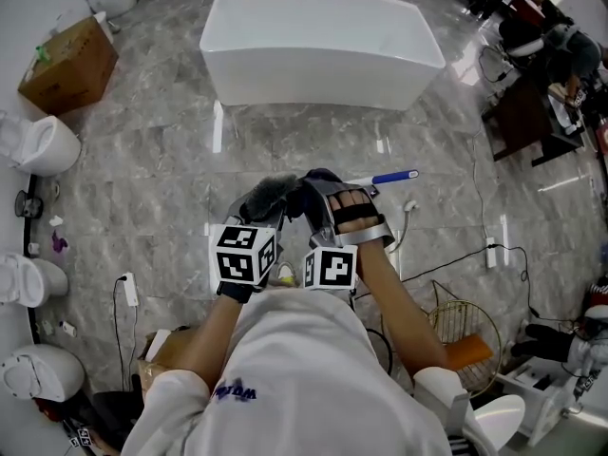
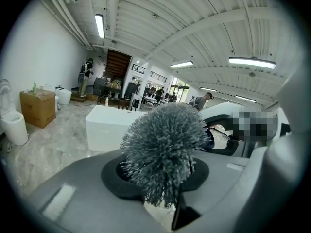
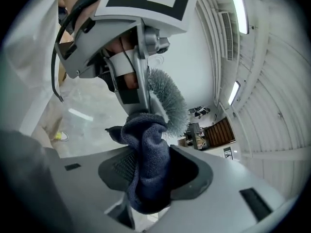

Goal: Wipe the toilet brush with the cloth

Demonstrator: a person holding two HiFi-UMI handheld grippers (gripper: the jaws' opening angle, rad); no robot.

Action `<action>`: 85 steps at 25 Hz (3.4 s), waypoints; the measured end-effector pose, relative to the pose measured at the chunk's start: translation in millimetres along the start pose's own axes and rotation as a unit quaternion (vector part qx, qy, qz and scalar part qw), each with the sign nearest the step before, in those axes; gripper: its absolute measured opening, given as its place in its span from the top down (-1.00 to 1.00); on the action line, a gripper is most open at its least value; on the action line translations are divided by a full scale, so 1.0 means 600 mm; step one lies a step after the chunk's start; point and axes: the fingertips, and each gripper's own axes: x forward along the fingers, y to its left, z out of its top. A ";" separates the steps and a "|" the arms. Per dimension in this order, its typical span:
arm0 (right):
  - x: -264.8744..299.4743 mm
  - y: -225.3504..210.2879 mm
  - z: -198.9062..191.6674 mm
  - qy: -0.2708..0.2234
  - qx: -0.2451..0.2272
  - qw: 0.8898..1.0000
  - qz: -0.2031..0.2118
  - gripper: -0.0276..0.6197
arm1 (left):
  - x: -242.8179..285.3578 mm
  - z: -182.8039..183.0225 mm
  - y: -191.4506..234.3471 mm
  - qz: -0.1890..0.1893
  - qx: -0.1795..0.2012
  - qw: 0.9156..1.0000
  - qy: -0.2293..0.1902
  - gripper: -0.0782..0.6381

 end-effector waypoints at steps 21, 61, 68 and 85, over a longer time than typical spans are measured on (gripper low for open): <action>0.008 -0.006 -0.054 0.026 0.021 0.999 -0.006 0.36 | -0.001 -0.006 0.006 0.002 0.011 1.000 0.007 0.39; -0.025 -0.021 -0.320 0.153 0.082 0.984 -0.045 0.27 | -0.027 0.000 0.017 -0.013 0.035 0.999 -0.002 0.38; -0.028 -0.033 -0.340 0.161 0.087 0.982 -0.051 0.27 | -0.022 0.011 0.007 -0.012 0.042 0.999 -0.008 0.38; -0.004 -0.011 -0.295 0.151 0.090 0.984 -0.036 0.27 | -0.024 -0.008 0.029 0.002 0.027 1.000 -0.003 0.38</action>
